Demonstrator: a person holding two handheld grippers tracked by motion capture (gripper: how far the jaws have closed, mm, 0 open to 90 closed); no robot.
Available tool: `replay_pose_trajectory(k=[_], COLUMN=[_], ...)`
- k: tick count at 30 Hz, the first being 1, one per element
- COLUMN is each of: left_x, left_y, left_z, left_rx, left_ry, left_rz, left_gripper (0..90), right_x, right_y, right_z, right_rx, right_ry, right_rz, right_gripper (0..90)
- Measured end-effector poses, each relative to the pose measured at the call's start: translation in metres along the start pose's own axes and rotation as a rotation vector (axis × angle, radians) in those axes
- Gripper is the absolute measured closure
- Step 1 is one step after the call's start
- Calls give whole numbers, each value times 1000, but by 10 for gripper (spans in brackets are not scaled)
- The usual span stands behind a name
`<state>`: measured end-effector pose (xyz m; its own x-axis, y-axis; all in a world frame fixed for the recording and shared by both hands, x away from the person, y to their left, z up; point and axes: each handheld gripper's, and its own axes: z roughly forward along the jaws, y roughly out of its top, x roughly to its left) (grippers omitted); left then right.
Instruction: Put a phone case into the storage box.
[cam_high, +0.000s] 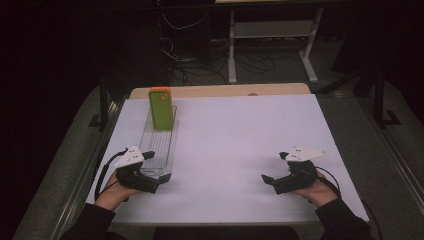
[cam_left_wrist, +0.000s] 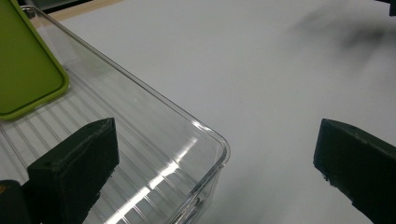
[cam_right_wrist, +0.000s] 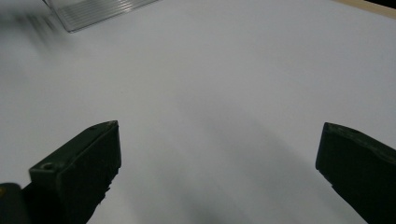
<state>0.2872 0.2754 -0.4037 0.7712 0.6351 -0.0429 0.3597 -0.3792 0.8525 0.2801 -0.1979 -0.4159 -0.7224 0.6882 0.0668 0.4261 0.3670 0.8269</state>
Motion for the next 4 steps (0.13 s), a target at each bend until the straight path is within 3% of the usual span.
replay_pose_trajectory(k=[4], left_x=[0], left_y=[0], left_z=[0], left_rx=[-1], left_ry=[-1], left_rz=[1], left_gripper=[0], right_x=[0], right_y=[0], right_z=[-1], right_rx=[-1], right_ry=[1], right_rz=[-2], right_gripper=[0])
